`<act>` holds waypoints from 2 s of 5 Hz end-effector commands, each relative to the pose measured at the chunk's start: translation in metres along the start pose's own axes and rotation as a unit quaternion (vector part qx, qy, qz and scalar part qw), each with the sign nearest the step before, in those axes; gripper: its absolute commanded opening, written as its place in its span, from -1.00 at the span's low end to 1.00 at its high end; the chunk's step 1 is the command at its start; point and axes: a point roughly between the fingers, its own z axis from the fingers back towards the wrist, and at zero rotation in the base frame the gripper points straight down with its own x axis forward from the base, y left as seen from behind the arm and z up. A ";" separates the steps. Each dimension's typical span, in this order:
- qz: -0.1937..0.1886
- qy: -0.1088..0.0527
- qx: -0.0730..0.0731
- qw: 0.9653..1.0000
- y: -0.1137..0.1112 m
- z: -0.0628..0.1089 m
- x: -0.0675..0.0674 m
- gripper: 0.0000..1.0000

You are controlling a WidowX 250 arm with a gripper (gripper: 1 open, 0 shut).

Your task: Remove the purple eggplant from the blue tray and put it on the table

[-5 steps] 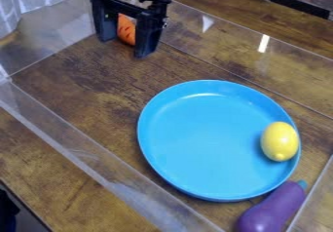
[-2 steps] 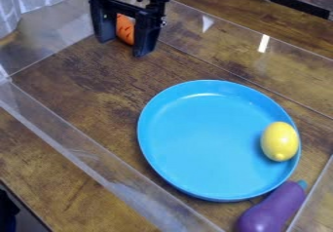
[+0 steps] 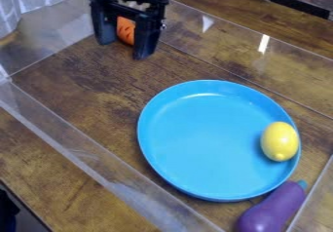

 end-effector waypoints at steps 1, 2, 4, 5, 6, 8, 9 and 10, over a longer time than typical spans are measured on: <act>-0.009 -0.028 0.002 1.000 -0.010 0.011 0.011 1.00; -0.015 -0.025 0.001 1.000 -0.016 0.007 0.015 1.00; -0.016 -0.022 0.005 1.000 -0.024 0.001 0.021 1.00; -0.015 -0.019 0.007 1.000 -0.026 -0.004 0.023 1.00; -0.014 -0.017 0.009 1.000 -0.028 -0.008 0.025 1.00; -0.012 -0.011 0.015 1.000 -0.027 -0.017 0.029 1.00; -0.011 -0.008 0.018 1.000 -0.027 -0.021 0.031 1.00; -0.009 -0.006 0.023 1.000 -0.025 -0.025 0.034 1.00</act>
